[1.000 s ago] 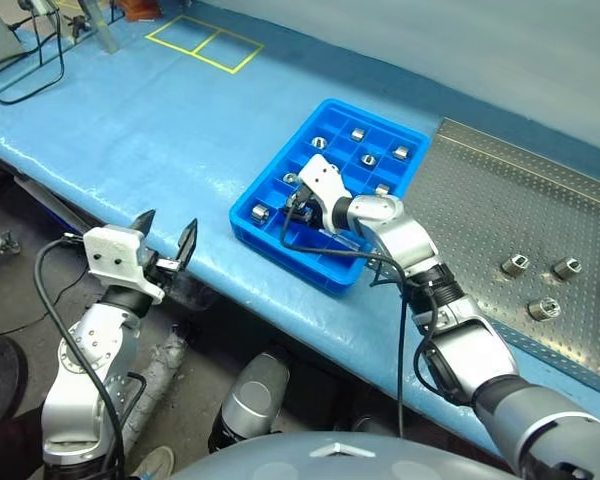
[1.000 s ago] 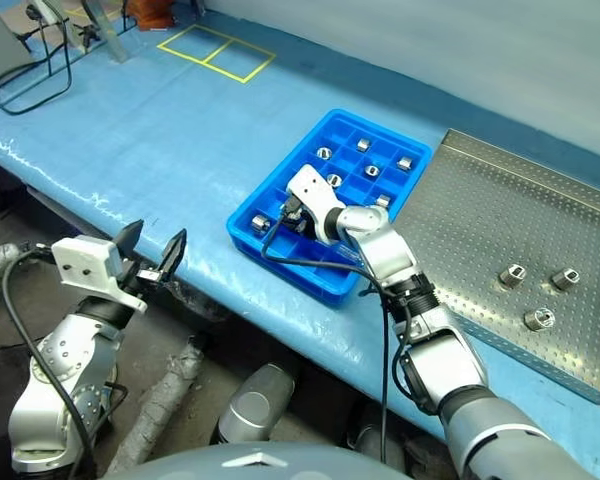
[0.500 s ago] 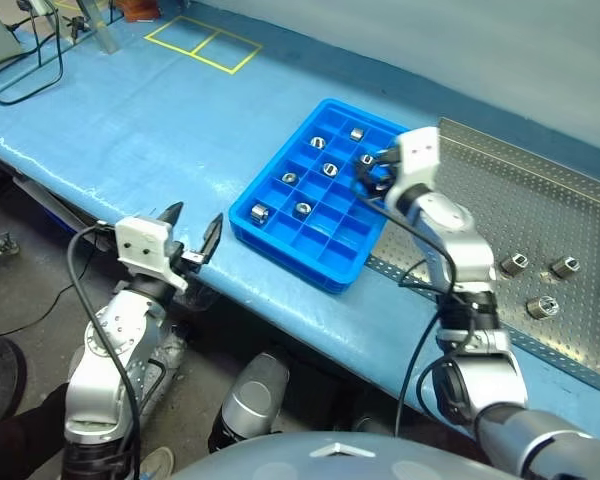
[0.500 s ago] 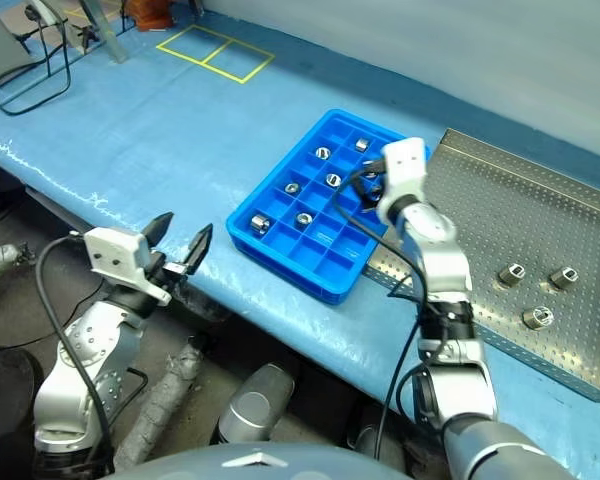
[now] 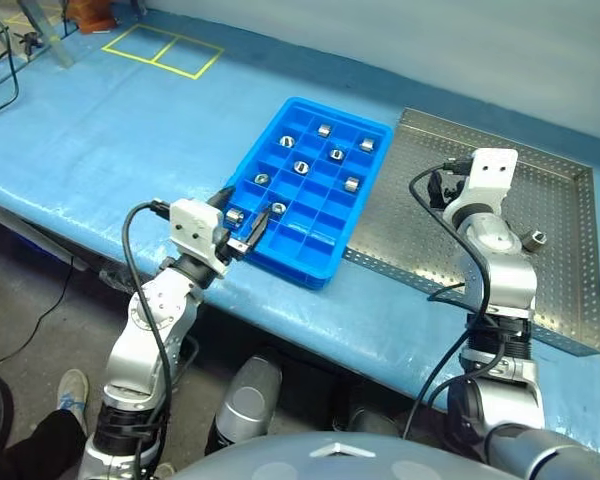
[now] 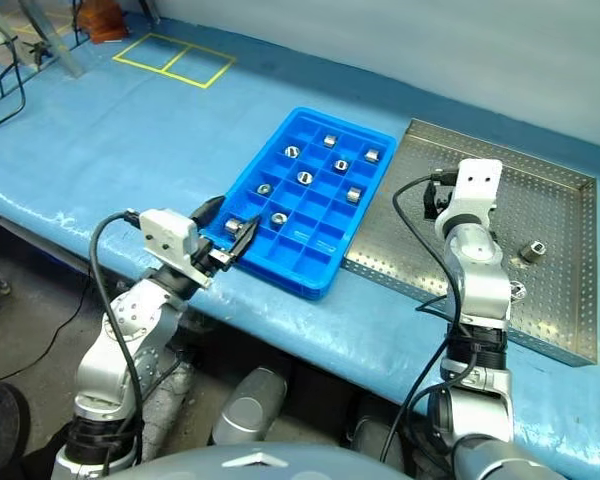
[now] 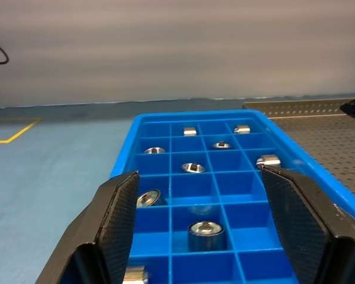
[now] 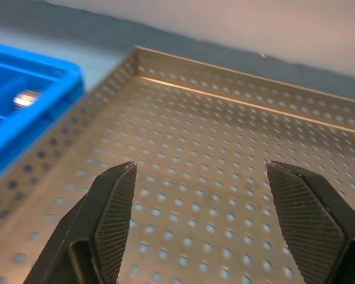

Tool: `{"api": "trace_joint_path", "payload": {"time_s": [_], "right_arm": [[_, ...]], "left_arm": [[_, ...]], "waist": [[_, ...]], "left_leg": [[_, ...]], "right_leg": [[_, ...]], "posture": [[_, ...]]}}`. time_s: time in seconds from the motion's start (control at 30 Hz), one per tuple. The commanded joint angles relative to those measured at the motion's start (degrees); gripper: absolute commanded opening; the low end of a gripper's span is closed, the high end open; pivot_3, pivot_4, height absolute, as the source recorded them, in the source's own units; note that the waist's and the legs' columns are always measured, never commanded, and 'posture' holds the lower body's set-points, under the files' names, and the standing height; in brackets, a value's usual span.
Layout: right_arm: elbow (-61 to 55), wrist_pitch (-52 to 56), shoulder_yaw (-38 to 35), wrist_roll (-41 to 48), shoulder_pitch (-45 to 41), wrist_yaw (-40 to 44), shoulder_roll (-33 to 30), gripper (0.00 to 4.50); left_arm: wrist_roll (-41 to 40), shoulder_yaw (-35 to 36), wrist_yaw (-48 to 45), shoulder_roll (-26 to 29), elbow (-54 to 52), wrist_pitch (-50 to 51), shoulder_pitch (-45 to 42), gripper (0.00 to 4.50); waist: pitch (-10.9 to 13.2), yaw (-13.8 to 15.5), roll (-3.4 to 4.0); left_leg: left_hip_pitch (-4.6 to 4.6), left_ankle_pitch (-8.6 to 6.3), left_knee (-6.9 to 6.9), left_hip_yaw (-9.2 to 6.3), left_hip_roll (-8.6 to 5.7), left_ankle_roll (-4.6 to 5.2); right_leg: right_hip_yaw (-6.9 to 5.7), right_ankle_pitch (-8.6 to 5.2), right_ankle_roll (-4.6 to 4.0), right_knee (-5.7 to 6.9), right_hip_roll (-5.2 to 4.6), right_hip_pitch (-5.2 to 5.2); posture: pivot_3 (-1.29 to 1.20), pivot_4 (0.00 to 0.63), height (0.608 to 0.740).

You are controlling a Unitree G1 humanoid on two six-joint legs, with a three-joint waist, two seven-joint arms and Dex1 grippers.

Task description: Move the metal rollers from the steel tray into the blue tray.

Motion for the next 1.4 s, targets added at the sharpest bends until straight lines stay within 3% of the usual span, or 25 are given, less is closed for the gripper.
{"api": "trace_joint_path", "payload": {"time_s": [0.03, 0.23, 0.47, 0.57, 0.67, 0.73, 1.07, 1.23, 1.4], "right_arm": [[0.49, 2.74, -2.90, -1.03, -0.86, -4.52, -0.56, 3.69], [1.56, 6.66, -4.72, -0.99, 0.57, -7.70, -0.65, 3.69], [5.15, 9.60, -3.76, 2.49, 3.56, -3.30, 0.49, 3.69], [9.11, 7.96, -6.34, 6.79, 4.85, -0.69, 3.13, 3.09], [6.51, 7.08, -7.06, 8.97, 6.36, 0.36, 4.78, 2.14], [2.50, 2.48, -3.64, 9.89, 7.76, 5.68, 4.51, 1.65], [-13.24, -3.17, 15.39, 19.94, 8.15, 29.90, 7.16, 1.65], [-10.56, -3.24, 19.21, 19.51, 2.18, 30.16, 9.06, 1.65], [-0.30, -5.70, 20.55, 12.71, -5.43, 24.04, 9.55, 1.65]], "left_arm": [[1.01, -1.00, -0.33, -0.22, -0.50, -1.49, 0.14, 3.58], [1.22, -0.80, -0.69, -0.28, -0.69, -1.42, 0.52, 3.58], [0.96, -1.06, -0.57, -0.47, -1.41, -0.70, 0.57, 3.58], [1.23, -1.40, -0.51, -0.54, -1.47, -0.59, 0.40, 3.58], [1.32, -1.65, -0.52, -0.47, -2.31, -0.21, 0.51, 3.58], [1.30, -1.64, -0.52, -0.34, -2.68, -0.04, 0.78, 3.58], [2.28, 2.95, 3.04, -0.97, -3.55, -1.98, 0.36, 3.58], [3.57, 3.82, 3.61, -0.16, -3.06, -1.57, 1.47, 3.58], [4.20, 6.06, 4.17, 0.29, -4.12, -1.29, 4.14, 3.58]], "waist": [[-0.02, -0.84, 0.03], [-0.04, -2.50, 0.06], [-0.05, -4.49, 0.08], [-0.30, -5.34, -0.04], [-0.54, -5.84, -0.13], [-0.63, -6.19, -0.15], [-0.60, -9.34, -0.01], [-0.59, -8.57, -0.01], [-0.59, -7.37, -0.01]], "left_leg": [[0.00, 0.00, 0.00, 0.00, 0.01, 0.00], [0.16, 0.00, 0.01, 0.01, 0.01, 0.04], [0.40, 0.00, 0.08, -0.02, 0.02, 0.09], [0.52, 0.00, 0.10, -0.02, 0.03, 0.11], [0.64, -0.01, 0.10, -0.03, 0.11, 0.12], [0.71, -0.01, 0.10, -0.05, 0.15, 0.12], [0.71, -0.09, -0.06, -0.11, 0.52, 0.22], [0.72, -0.08, 0.04, -0.15, 0.53, 0.20], [0.70, -0.02, 0.05, -0.08, 0.49, 0.07]], "right_leg": [[0.01, 0.04, -0.06, 0.00, 0.01, 0.00], [0.06, 0.11, -0.16, 0.00, 0.02, 0.17], [0.08, 0.01, 0.00, -0.03, 0.04, 0.47], [0.11, 0.01, 0.01, -0.04, 0.07, 0.59], [0.14, 0.00, 0.01, -0.04, 0.16, 0.70], [0.15, 0.00, 0.00, -0.04, 0.20, 0.78], [0.25, -0.09, -0.17, 0.09, 0.63, 0.60], [0.22, -0.17, -0.30, 0.15, 0.68, 0.66], [0.23, -0.16, -0.27, 0.13, 0.61, 0.58]], "posture": [[0.36, 0.150, 0.740], [0.37, 0.150, 0.740], [0.37, 0.150, 0.740], [0.38, 0.150, 0.740], [0.38, 0.150, 0.740], [0.38, 0.150, 0.740], [0.41, 0.150, 0.740], [0.44, 0.150, 0.740], [0.47, 0.150, 0.740]]}}
